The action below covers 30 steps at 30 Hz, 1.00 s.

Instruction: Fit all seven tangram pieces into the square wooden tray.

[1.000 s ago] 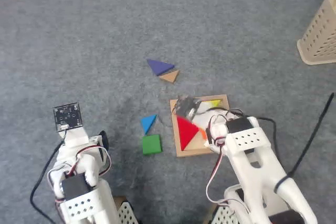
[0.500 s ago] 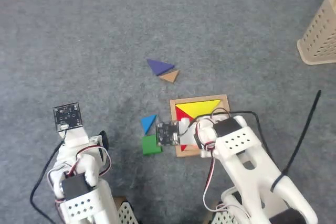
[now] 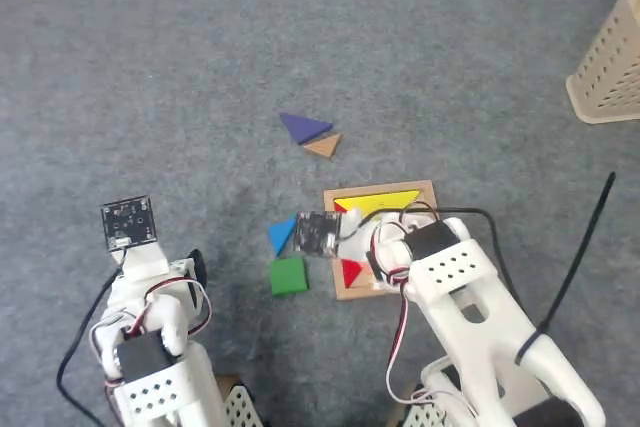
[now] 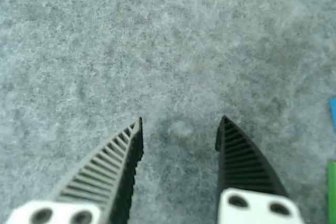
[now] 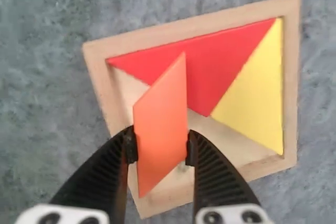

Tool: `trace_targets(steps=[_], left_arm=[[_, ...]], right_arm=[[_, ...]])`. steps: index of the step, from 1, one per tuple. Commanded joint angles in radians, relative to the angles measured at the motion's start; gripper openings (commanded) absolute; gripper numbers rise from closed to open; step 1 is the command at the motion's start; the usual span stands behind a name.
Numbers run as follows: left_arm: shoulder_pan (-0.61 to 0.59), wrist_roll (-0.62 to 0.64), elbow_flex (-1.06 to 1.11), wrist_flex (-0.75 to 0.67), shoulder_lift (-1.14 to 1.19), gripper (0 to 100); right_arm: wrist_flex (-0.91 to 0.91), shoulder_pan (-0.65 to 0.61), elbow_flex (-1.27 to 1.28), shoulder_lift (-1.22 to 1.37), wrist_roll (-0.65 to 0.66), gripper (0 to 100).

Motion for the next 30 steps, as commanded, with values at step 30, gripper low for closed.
trace_targets(steps=[30], left_arm=[[-0.005, -0.006, -0.013, 0.003, -0.02, 22]], right_arm=[[-0.156, 0.28, -0.278, 0.288, -0.976, 1.0]])
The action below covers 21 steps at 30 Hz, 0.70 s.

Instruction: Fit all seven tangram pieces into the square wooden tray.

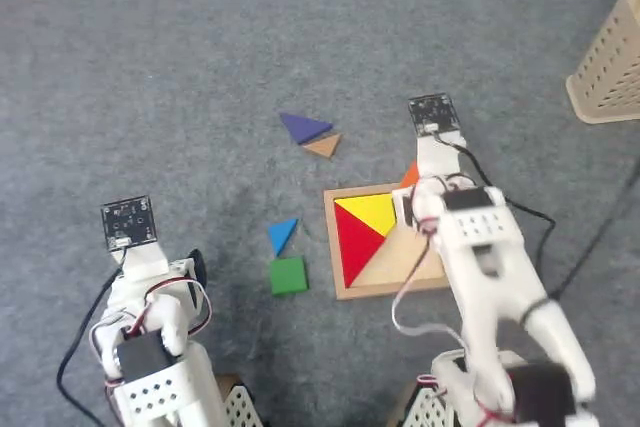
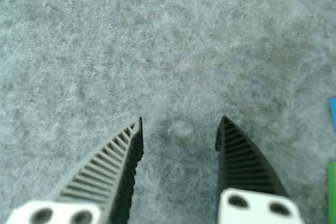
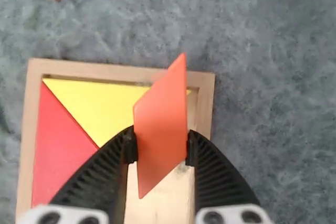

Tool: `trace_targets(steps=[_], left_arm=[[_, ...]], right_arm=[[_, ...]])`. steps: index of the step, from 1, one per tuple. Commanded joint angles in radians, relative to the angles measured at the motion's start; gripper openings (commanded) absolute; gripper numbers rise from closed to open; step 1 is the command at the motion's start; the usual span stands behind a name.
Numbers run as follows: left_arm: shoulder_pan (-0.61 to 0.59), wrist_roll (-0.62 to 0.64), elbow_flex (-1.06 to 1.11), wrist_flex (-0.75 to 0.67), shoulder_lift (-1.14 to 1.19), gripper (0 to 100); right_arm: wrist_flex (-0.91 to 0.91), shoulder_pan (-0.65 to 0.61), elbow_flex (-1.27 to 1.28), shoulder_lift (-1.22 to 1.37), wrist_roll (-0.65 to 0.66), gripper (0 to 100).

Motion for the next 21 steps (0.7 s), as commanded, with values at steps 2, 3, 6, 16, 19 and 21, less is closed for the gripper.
trace_targets(steps=[2, 3, 6, 16, 19, 21], left_arm=[[-0.005, -0.006, -0.013, 0.003, -0.02, 22], [-0.005, -0.006, -0.013, 0.003, -0.02, 22], [-0.005, -0.006, -0.013, 0.003, -0.02, 22], [-0.005, -0.006, -0.013, 0.003, -0.02, 22], [-0.005, -0.006, -0.013, 0.003, -0.02, 22], [-0.005, -0.006, -0.013, 0.003, -0.02, 22]], right_arm=[[0.044, 0.01, -0.143, 0.12, 0.055, 1.1], [0.044, 0.01, -0.147, 0.133, 0.06, 1.3], [0.047, 0.007, -0.147, 0.153, 0.063, 6.3], [0.122, 0.01, -0.178, 0.162, 0.1, 13.4], [0.122, 0.01, -0.178, 0.162, 0.104, 13.4], [0.122, 0.01, -0.178, 0.162, 0.104, 13.5]])
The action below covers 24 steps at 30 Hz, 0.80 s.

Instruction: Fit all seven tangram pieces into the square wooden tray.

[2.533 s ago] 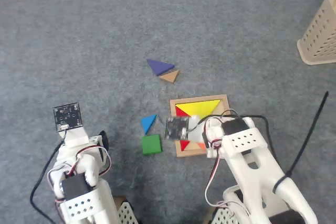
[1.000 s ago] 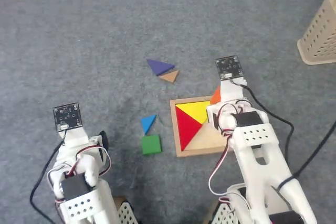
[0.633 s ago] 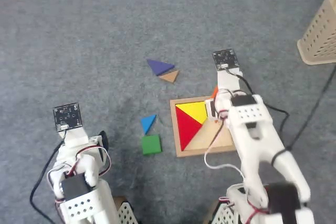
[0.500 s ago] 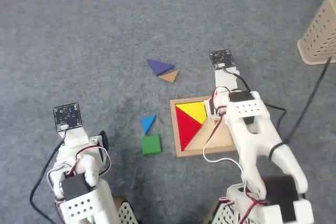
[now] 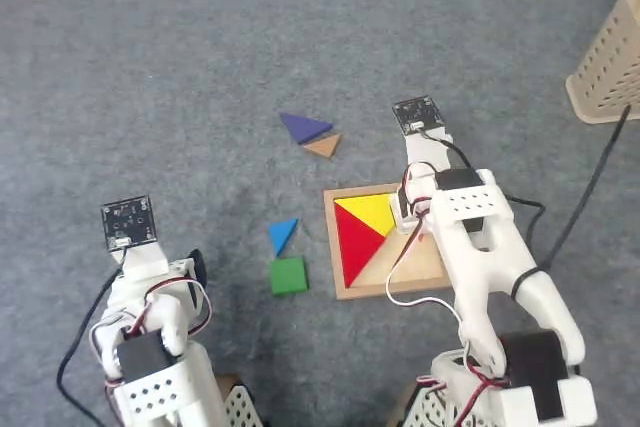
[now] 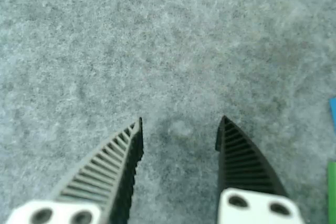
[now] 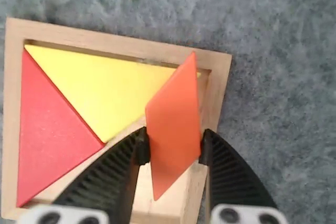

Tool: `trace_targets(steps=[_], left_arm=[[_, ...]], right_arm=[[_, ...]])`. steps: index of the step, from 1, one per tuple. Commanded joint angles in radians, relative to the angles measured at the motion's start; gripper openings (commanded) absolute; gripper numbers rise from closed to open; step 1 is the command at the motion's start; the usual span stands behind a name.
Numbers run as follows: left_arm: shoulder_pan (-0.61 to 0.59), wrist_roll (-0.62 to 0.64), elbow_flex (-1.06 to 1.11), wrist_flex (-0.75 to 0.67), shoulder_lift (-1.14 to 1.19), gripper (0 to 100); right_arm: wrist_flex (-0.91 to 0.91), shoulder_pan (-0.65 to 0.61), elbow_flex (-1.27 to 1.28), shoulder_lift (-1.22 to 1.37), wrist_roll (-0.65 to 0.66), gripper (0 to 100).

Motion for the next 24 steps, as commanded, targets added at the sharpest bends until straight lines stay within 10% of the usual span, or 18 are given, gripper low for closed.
trace_targets(steps=[1, 24], left_arm=[[-0.005, -0.006, -0.013, 0.003, -0.02, 22], [-0.005, -0.006, -0.013, 0.003, -0.02, 22]], right_arm=[[0.015, 0.013, -0.058, -0.007, 0.023, 13.5], [0.033, 0.013, -0.06, -0.013, 0.026, 16.8]])
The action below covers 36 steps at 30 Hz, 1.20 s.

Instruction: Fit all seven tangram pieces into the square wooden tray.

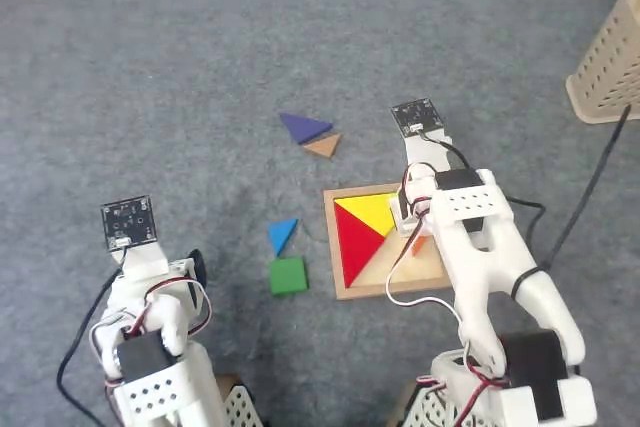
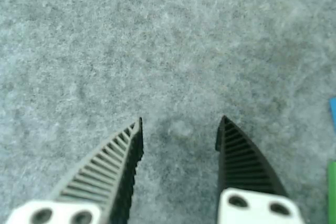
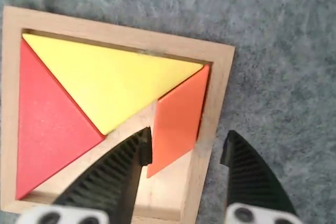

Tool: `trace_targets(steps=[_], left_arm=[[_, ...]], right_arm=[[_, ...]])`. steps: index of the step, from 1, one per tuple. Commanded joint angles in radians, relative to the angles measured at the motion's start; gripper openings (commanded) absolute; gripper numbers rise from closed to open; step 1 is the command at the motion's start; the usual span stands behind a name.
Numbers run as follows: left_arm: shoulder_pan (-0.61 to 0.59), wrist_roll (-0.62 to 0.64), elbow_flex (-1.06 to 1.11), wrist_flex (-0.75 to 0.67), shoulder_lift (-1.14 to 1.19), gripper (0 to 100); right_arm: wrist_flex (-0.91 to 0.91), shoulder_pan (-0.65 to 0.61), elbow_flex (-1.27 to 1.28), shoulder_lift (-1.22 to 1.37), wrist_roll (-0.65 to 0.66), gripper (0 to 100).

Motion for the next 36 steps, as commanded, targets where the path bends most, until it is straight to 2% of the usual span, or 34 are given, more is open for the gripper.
trace_targets(steps=[1, 8, 15, 20, 26, 31, 36], left_arm=[[-0.005, -0.006, -0.013, 0.003, -0.02, 22], [-0.005, -0.006, -0.013, 0.003, -0.02, 22], [-0.005, -0.006, -0.013, 0.003, -0.02, 22], [-0.005, -0.006, -0.013, 0.003, -0.02, 22], [-0.005, -0.006, -0.013, 0.003, -0.02, 22], [-0.005, -0.006, -0.013, 0.003, -0.02, 22], [-0.005, -0.006, -0.013, 0.003, -0.02, 22]], right_arm=[[0.005, 0.013, -0.06, -0.015, 0.018, 15.0], [-0.088, 0.012, -0.049, 0.045, 0.109, 2.4], [-0.073, 0.041, -0.141, 0.199, 0.109, 2.0], [-0.071, 0.088, -0.173, 0.214, 0.107, 2.0], [-0.058, 0.15, -0.195, 0.093, 0.107, 2.2], [0.025, 0.206, -0.193, -0.041, 0.115, 2.4], [0.033, 0.2, -0.201, -0.019, 0.115, 3.5]])
